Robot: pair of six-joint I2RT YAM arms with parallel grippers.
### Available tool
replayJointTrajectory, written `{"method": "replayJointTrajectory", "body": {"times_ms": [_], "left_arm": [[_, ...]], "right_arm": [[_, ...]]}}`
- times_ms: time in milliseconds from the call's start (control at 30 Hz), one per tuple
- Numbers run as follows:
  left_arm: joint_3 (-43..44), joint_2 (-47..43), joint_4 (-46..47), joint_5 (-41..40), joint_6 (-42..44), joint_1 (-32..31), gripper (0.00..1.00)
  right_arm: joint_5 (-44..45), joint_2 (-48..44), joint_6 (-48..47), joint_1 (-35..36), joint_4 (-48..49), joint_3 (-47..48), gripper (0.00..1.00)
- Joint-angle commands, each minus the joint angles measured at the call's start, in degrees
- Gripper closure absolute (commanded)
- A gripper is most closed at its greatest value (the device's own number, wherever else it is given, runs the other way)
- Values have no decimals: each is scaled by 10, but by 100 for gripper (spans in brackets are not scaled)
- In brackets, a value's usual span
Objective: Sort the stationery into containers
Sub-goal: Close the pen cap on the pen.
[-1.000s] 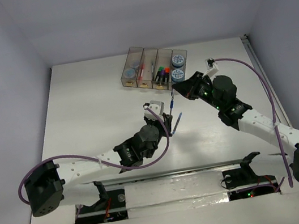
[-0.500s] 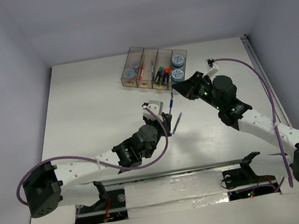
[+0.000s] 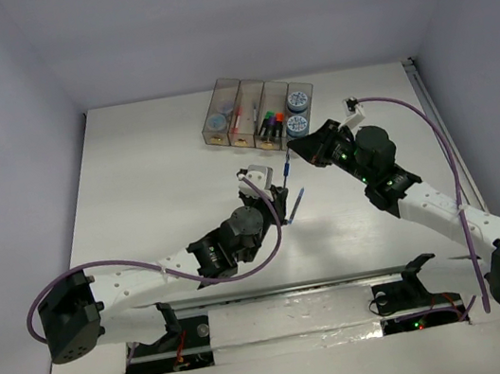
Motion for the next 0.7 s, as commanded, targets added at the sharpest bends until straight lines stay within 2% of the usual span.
{"method": "replayJointTrajectory", "body": {"times_ms": [0, 667], "left_arm": [[27, -4, 13, -5, 5, 4, 100], [22, -1, 8, -1, -2, 4, 100]], "right_arm": [[0, -16, -11, 2, 34, 8, 92], [5, -29, -12, 2, 43, 8, 92]]}}
